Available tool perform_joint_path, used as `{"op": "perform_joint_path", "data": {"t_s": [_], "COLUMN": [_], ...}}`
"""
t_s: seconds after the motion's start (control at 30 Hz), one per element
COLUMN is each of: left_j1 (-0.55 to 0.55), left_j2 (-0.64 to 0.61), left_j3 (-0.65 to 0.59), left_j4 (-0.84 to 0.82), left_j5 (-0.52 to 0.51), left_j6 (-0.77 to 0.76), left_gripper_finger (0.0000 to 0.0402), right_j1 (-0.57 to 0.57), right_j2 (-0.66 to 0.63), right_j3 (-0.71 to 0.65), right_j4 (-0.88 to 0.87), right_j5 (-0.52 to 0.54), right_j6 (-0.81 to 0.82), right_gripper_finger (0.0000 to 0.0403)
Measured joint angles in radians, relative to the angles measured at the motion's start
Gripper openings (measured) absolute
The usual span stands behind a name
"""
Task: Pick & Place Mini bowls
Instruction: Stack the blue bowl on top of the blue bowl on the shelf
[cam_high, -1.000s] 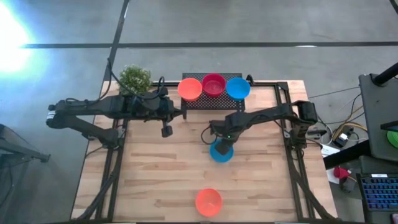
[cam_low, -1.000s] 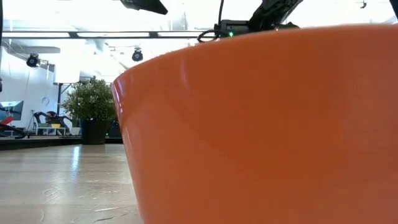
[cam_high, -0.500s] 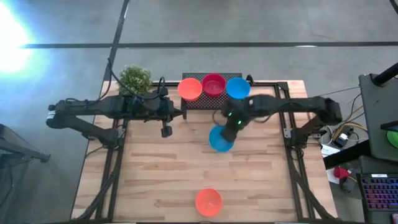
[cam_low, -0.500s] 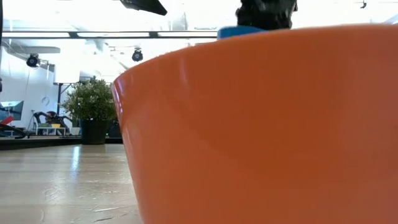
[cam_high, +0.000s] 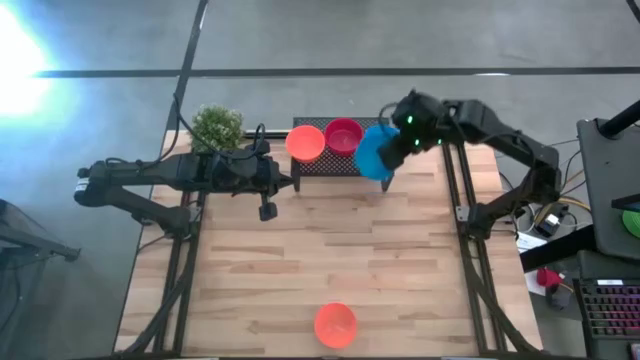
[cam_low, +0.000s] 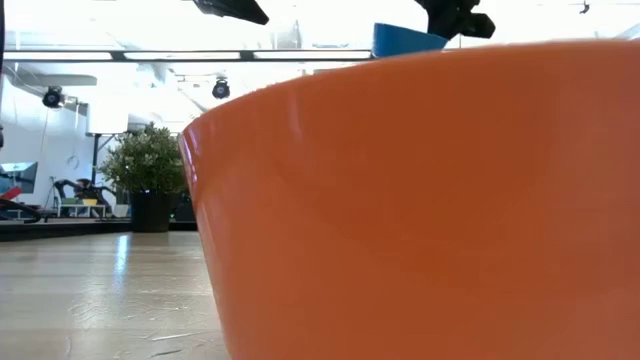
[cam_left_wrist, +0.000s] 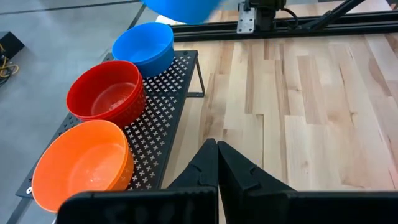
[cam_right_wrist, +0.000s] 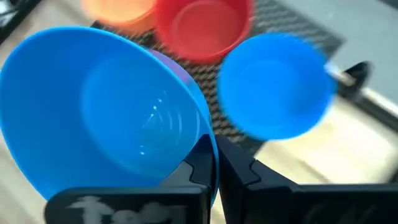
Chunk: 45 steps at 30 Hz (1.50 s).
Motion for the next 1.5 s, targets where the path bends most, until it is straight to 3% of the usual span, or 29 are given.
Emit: {"op": "perform_joint_path", "data": {"t_s": [0.3,0.47,1.07,1.5], "left_j1": [0.0,0.0,0.0,0.0], "left_j2": [0.0,0.0,0.0,0.0], "left_j3": [0.0,0.0,0.0,0.0], "left_j4": [0.001,0.001,0.0,0.0], "left_j5": [0.0,0.0,0.0,0.0], "left_j6": [-0.02,-0.012,-0.028,-0.029], "left_gripper_finger": [0.0,0.0,0.0,0.0], "right_j1": [-0.279,-0.353,-0.37,-0.37], "right_j2": [0.075,0.121,0.276,0.273], "right_j3": [0.096,0.099,0.11,0.114], "right_j4": [-0.128,-0.124,-0.116,-0.115], "right_j5": [-0.025,-0.038,-0.081,-0.081], "right_j6": [-0.153,-0.206,-0.298,-0.33], "right_gripper_finger": [0.0008,0.0008,0.0008,0.0008]}}
